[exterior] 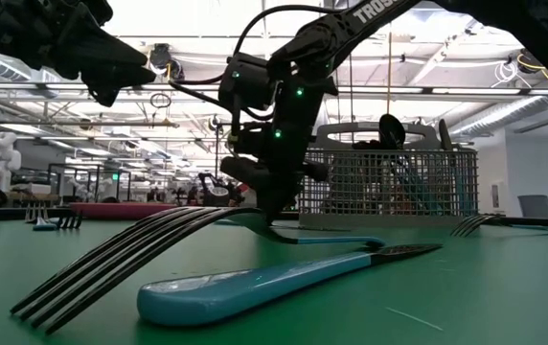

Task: Sort silverware
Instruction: Put the top black knife into the cutlery rack with the other black knife

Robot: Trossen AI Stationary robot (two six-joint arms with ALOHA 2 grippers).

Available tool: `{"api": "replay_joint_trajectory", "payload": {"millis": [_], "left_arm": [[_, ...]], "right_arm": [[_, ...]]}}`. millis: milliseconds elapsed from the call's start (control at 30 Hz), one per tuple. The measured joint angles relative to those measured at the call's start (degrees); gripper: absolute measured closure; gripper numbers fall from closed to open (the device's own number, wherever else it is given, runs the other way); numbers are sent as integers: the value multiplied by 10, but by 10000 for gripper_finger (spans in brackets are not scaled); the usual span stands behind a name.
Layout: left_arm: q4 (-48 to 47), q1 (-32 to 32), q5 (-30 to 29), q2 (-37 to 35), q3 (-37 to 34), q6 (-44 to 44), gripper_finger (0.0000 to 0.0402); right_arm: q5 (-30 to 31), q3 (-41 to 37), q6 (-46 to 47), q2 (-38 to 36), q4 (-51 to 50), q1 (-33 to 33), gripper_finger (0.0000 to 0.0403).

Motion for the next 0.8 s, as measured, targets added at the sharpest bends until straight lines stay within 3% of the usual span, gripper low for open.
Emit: {"api": "replay_joint_trajectory", "payload": {"millis": [800], "left_arm": [[-1,0,2,0,0,0,252]], "right_arm": [[13,-5,-22,-44,21,3,401]]}}
